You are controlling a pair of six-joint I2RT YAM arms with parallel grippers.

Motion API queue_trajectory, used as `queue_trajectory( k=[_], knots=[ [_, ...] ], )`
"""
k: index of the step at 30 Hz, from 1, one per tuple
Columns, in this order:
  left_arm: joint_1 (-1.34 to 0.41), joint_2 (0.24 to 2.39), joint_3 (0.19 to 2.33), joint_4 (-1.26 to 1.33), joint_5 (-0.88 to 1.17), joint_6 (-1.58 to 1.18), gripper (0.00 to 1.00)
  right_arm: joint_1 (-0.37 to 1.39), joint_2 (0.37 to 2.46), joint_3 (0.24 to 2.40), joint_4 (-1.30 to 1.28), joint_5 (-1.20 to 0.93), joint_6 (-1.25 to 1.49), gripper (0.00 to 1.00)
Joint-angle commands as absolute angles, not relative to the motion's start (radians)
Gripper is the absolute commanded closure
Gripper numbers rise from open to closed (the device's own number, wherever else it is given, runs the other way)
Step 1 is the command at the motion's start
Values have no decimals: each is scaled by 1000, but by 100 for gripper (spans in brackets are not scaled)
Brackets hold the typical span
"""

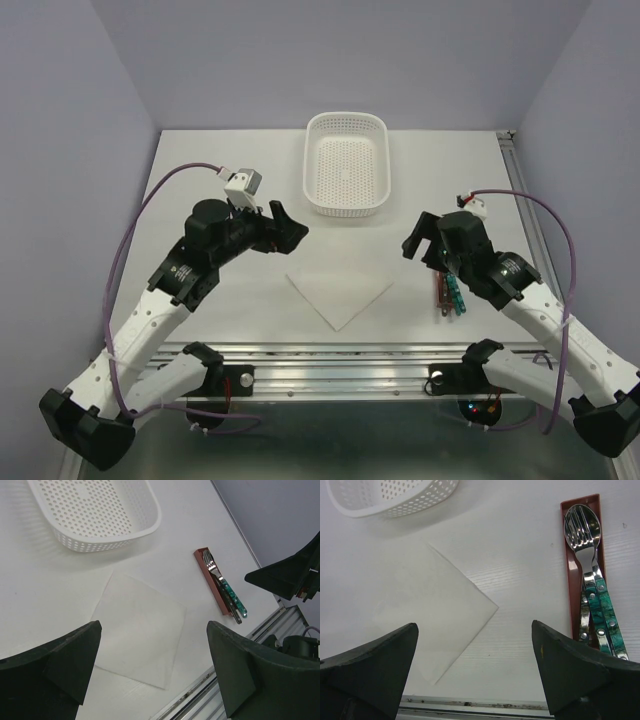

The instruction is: Place the utensils on the paper napkin and roll it up

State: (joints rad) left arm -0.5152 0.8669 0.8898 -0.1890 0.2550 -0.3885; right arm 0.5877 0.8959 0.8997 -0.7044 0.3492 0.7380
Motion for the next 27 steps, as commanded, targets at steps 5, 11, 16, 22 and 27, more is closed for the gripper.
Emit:
queue_trajectory(
  k=[5, 11, 16, 22, 27],
  knots=[
    [-514, 836, 865, -124, 275, -347, 1, 584, 963, 1012, -810, 471, 662, 0],
    [-514, 845, 877, -135, 285, -330, 1, 581, 1144, 1173, -910, 641, 572, 7],
    [-514, 853, 859, -136, 299, -311, 1, 471, 1210, 1203, -933, 496, 496, 48],
    [-515, 873, 847, -137, 360, -321, 2, 327, 1284, 1158, -949, 350, 489, 57],
    [-515, 865, 830, -127, 364, -324, 1, 313, 1368, 1124, -959, 357, 471, 58]
  ],
)
